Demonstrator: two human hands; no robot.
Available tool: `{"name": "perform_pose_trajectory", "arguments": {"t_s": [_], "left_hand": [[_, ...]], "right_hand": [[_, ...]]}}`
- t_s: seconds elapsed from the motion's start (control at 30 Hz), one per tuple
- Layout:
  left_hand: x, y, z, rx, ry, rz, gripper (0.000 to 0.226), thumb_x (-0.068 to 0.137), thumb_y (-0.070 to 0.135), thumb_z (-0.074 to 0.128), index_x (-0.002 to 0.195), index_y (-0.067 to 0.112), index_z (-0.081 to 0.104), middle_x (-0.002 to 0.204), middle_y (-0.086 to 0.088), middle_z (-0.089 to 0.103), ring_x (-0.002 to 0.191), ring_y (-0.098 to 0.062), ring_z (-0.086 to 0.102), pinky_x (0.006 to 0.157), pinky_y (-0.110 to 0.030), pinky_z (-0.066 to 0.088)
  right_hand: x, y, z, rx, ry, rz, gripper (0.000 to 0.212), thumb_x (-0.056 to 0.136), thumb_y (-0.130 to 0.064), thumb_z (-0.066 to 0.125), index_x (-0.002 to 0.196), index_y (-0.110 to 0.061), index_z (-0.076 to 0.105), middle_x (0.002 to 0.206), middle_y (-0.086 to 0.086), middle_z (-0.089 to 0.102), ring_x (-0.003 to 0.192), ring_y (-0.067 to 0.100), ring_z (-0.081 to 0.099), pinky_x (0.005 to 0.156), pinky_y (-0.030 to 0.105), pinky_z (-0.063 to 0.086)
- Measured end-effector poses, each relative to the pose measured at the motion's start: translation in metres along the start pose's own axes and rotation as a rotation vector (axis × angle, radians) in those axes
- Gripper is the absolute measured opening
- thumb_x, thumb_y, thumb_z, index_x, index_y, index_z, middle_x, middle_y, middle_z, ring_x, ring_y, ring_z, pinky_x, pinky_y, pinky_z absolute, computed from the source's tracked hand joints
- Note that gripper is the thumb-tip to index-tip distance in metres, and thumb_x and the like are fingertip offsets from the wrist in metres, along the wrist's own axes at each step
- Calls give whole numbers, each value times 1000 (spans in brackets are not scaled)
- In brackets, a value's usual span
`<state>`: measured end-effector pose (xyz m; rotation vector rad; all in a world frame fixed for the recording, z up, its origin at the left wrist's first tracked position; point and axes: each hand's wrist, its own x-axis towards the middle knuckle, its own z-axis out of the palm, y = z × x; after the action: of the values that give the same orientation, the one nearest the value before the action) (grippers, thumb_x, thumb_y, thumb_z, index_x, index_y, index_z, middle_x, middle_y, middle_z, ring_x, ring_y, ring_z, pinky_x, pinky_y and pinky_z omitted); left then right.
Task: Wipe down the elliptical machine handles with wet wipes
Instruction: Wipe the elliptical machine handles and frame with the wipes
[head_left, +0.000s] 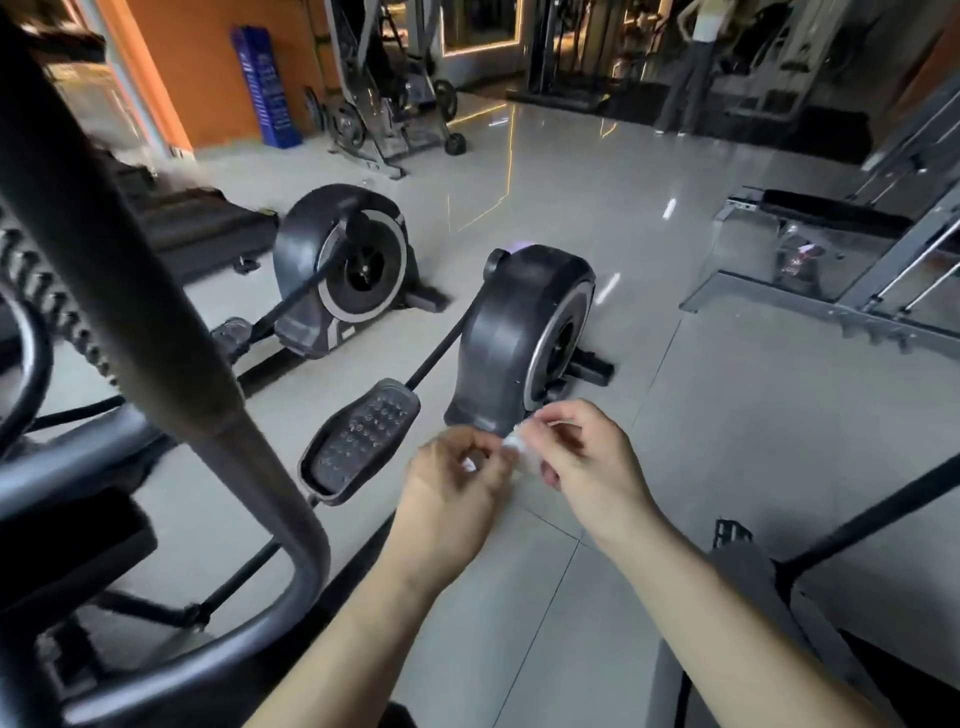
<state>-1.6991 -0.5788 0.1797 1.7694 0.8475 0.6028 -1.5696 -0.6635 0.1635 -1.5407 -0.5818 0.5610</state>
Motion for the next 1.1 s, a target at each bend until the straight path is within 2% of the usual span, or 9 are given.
{"name": "perform_pose_trajectory", "arguments": {"t_s": [0.1,0.23,0.33,0.47,0.63,0.77,0.87,0.97,1.1], "left_hand": [[23,12,19,-153,62,-68,14,95,26,67,82,20,70,50,11,56,45,-8,46,44,-18,36],[66,21,29,-237,203,-50,14,98,20,63,86,13,68,50,10,59,44,-3,51,47,-15,41],[106,17,34,-219,313,-50,14,96,23,65,85,15,67,57,8,62,50,-12,54,52,-30,49],[173,4,40,-223,419,-34,16,96,27,68,83,18,65,64,-5,66,52,-17,52,53,-39,49],[256,-6,32,-174,492,-42,15,96,29,70,84,20,67,61,11,64,51,-2,56,54,-21,42],[288,-2,14,-166,588,-85,15,96,26,71,87,15,68,69,0,65,48,-4,54,50,-17,43],[295,-10,-10,-119,706,-109,13,95,31,71,86,21,69,69,5,66,53,-10,54,56,-26,45],[289,-22,-37,-45,836,-152,16,96,40,70,89,25,71,71,17,65,58,1,54,60,-17,40],[268,-30,-63,14,1066,-218,17,98,40,68,92,24,72,67,24,63,57,2,54,58,-14,38]], "right_hand": [[38,-5,-10,-66,-5,-42,18,95,-29,74,90,-13,67,66,-4,64,62,11,58,63,29,50],[91,-11,-3,-16,-89,-31,13,95,-22,73,90,-11,70,71,3,64,61,13,55,59,28,50],[135,-8,11,22,-178,-22,3,98,-16,71,96,-14,71,76,1,75,63,10,66,60,27,55],[212,-2,29,-21,-245,-24,5,99,-18,71,102,-15,70,84,-4,79,75,9,76,66,26,58],[305,-3,52,4,-472,65,12,100,-13,66,106,-15,76,98,8,80,92,23,77,74,24,56],[354,-18,88,-4,-661,78,15,97,-13,71,110,-10,78,100,15,79,99,32,75,84,34,59],[368,-27,127,-23,-809,78,7,96,-17,73,99,-16,79,94,9,79,93,22,75,79,31,54],[369,-31,173,-42,-949,63,9,97,-14,70,91,-17,77,87,4,78,84,14,73,76,28,53],[357,-27,238,-57,-1201,37,14,98,-13,67,91,-19,78,92,10,79,87,17,72,78,32,53]]}}
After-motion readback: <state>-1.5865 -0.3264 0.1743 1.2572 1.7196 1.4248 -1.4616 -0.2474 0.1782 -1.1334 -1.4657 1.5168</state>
